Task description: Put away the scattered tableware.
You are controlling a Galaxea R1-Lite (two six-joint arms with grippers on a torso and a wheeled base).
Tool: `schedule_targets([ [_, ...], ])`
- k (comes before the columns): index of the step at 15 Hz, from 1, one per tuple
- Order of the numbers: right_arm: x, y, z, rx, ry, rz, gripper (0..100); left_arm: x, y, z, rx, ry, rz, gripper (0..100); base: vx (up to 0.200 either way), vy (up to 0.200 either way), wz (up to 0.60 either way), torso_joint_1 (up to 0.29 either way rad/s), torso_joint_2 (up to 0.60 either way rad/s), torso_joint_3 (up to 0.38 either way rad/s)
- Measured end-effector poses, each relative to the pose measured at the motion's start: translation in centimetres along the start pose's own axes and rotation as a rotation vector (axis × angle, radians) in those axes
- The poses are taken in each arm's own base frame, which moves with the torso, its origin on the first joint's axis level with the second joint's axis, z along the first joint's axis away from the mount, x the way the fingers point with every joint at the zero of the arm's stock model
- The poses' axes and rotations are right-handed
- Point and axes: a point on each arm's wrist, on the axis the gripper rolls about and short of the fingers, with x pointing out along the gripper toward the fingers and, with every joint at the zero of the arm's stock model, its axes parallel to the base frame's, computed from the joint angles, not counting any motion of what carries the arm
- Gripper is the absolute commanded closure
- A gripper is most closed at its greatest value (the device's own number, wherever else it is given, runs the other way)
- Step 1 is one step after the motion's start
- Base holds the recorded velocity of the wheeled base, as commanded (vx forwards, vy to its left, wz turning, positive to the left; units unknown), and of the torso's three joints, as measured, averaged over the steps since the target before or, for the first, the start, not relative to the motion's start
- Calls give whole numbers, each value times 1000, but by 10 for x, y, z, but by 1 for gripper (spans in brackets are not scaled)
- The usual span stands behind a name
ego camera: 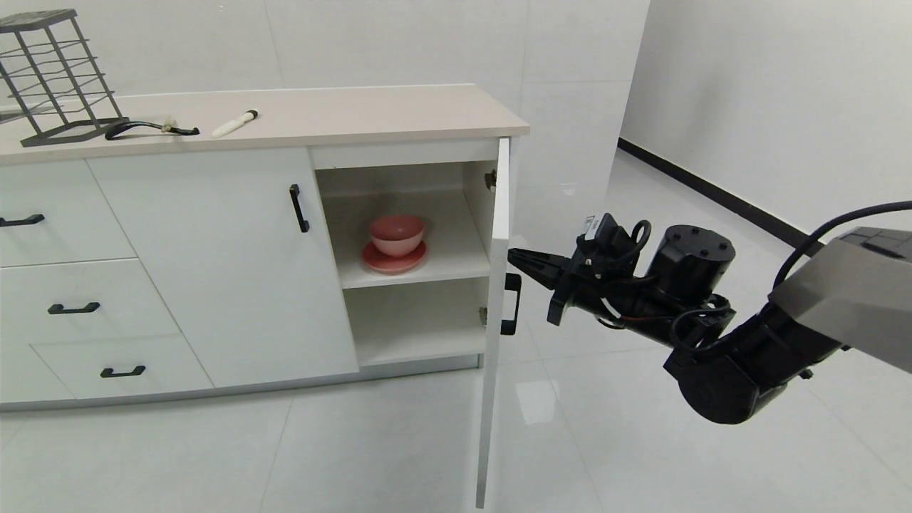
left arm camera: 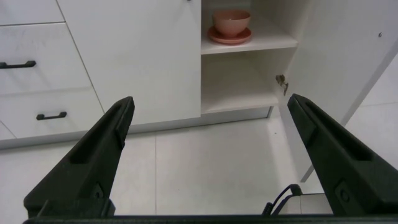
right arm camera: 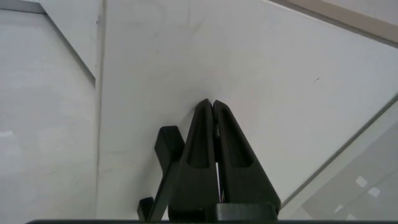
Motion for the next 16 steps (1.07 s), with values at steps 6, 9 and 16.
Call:
schedule_targets([
  [6,21,6,-4,-11,-32,30,100,0,0,0,-1,0,0,0,0,0,0,0,0,0],
  [9,28,4,-9,-17,-39,29,100,0,0,0,-2,0,0,0,0,0,0,0,0,0],
  [16,41,-1,-16,-31,-62,24,100,0,0,0,-2,0,0,0,0,86,0,-2,1,2],
])
